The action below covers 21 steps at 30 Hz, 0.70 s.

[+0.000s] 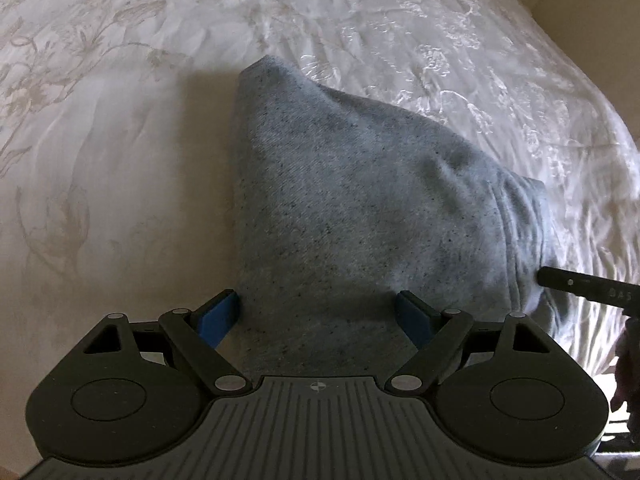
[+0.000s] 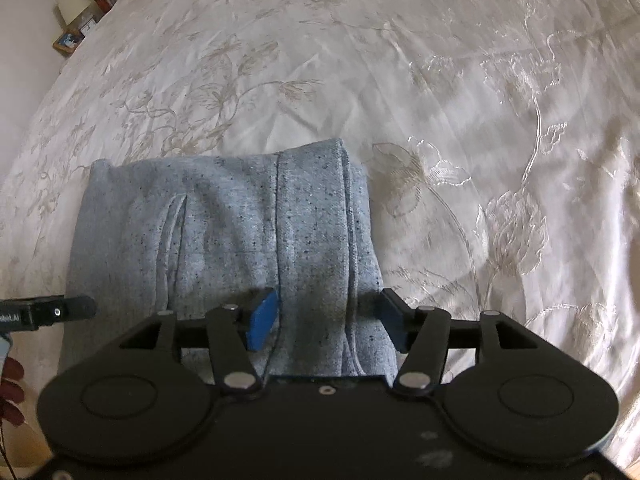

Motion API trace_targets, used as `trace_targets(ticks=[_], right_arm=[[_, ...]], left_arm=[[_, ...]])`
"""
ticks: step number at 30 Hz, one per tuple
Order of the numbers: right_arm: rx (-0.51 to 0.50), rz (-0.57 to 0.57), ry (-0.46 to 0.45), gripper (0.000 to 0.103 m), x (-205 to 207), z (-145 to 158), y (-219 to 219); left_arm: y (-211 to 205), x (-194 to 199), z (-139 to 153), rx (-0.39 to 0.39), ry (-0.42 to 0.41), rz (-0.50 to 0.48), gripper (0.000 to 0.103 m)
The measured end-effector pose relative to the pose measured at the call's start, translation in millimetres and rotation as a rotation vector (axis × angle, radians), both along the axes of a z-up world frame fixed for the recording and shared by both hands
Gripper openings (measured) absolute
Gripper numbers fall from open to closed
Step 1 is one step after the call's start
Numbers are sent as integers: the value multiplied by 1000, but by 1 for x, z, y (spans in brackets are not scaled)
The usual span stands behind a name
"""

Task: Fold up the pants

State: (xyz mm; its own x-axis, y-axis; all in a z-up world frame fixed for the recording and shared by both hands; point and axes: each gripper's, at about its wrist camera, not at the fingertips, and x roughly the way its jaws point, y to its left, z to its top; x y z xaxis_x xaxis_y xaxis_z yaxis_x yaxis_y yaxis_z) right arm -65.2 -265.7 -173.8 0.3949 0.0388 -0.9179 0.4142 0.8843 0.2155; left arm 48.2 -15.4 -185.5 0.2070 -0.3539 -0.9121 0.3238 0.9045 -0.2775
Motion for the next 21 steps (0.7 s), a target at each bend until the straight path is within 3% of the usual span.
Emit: trace_targets(ticks=[6, 11, 21], right_arm=[[25, 19, 13, 67, 8, -7, -9], [76, 14, 17, 71, 16, -16, -19], [213, -34, 9, 81, 22, -36, -41]], left_arm=[[-1, 0, -9, 2, 30, 12, 86], [-12, 10, -24, -2, 78, 6, 102], [-21, 24, -37, 29, 125, -14, 103]])
